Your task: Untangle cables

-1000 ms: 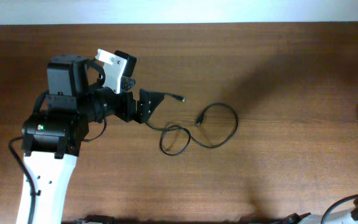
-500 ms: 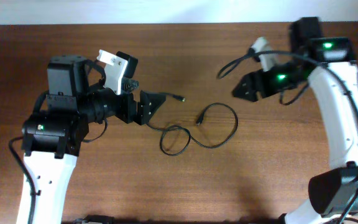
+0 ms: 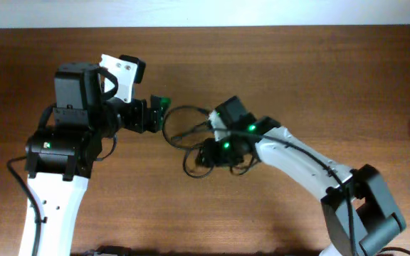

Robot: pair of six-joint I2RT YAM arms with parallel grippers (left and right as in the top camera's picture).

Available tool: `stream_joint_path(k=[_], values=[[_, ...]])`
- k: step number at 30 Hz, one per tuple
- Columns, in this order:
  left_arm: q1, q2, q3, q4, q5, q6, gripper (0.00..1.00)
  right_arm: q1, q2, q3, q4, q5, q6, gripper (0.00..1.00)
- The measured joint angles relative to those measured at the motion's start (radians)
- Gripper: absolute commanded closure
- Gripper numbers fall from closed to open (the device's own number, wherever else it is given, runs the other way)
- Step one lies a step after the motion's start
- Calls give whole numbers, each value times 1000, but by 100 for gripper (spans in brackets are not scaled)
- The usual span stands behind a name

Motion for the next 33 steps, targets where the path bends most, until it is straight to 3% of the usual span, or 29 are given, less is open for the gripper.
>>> stream_joint_path(k=[3, 9, 10, 12, 19, 21, 22, 23, 27, 33], values=[[0, 0, 0, -3, -54, 0, 5, 33, 0, -2, -73, 16, 30, 44], [0, 0, 0, -15, -62, 0, 4, -11, 0, -2, -133, 74, 35, 45], [0, 0, 0, -15, -62, 0, 4, -20, 0, -2, -138, 94, 34, 45], [0, 0, 0, -16, -62, 0, 4, -28, 0, -2, -109, 116, 32, 60], [0, 0, 0, -16, -62, 0, 4, -29, 0, -2, -11, 182, 61, 57], [0, 0, 0, -16, -62, 0, 4, -21, 12, -2, 3, 186, 63, 73], [0, 0, 0, -16, -62, 0, 4, -2, 36, -2, 12, 190, 78, 91], [0, 0, 0, -16, -62, 0, 4, 19, 58, -2, 25, 192, 85, 94], [0, 0, 0, -24, -62, 0, 3, 44, 86, -4, 117, 147, 32, 96], [0, 0, 0, -26, -62, 0, 1, -180, -18, 109, 47, -12, -143, 96]])
